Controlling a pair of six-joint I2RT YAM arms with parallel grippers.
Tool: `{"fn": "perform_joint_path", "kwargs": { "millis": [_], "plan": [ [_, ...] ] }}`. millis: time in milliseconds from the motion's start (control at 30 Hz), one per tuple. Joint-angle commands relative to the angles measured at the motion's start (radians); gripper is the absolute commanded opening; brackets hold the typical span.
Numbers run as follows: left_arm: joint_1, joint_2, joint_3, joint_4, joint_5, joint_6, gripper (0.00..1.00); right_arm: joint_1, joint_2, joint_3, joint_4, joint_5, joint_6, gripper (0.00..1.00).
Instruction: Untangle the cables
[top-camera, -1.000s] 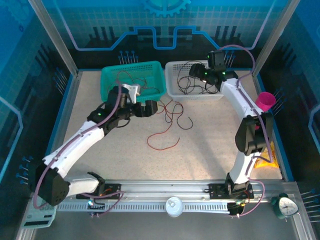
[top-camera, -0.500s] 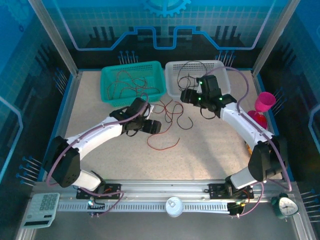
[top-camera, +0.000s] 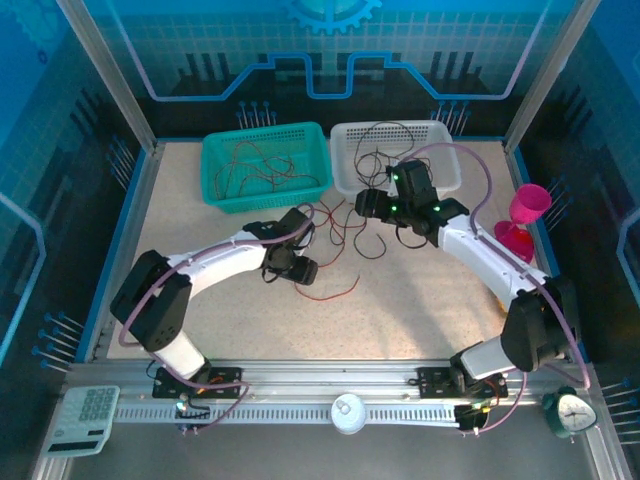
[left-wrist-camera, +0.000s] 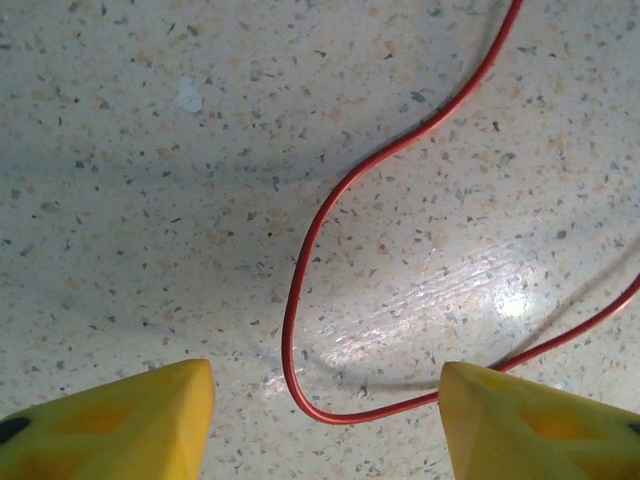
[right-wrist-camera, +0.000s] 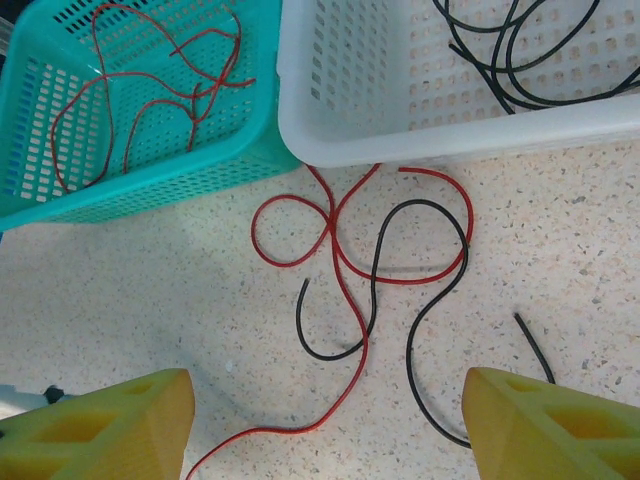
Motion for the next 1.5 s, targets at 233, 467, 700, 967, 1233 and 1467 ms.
{"fn": "perform_joint_path", "kwargs": {
  "millis": [233, 467, 700, 967, 1233, 1467],
  "plan": [
    [-0.004, 0.064, -0.011, 0.022, -0.017, 0.005, 0.51, 0.007, -0.052, 0.012, 0.013, 0.021, -0.008, 0.72],
    [-0.004, 0.083, -0.028, 0.050, -0.017, 0.003, 0.34, 0.007, -0.058, 0.024, 0.007, 0.021, -0.011, 0.72],
    [-0.003, 0.090, -0.048, 0.064, -0.020, 0.004, 0.21, 0.007, -0.069, 0.030, 0.002, 0.023, -0.014, 0.72],
    [-0.003, 0.000, -0.019, 0.019, -0.040, 0.030, 0.00, 0.009, -0.089, 0.030, -0.004, 0.018, -0.009, 0.72],
    [-0.003, -0.252, 0.171, -0.083, -0.008, 0.087, 0.00, 0.014, -0.114, 0.027, 0.003, 0.023, -0.008, 0.72],
    [0.013, -0.282, 0.418, -0.111, 0.000, 0.158, 0.00, 0.036, -0.107, 0.011, 0.002, 0.039, -0.017, 0.72]
  ]
}}
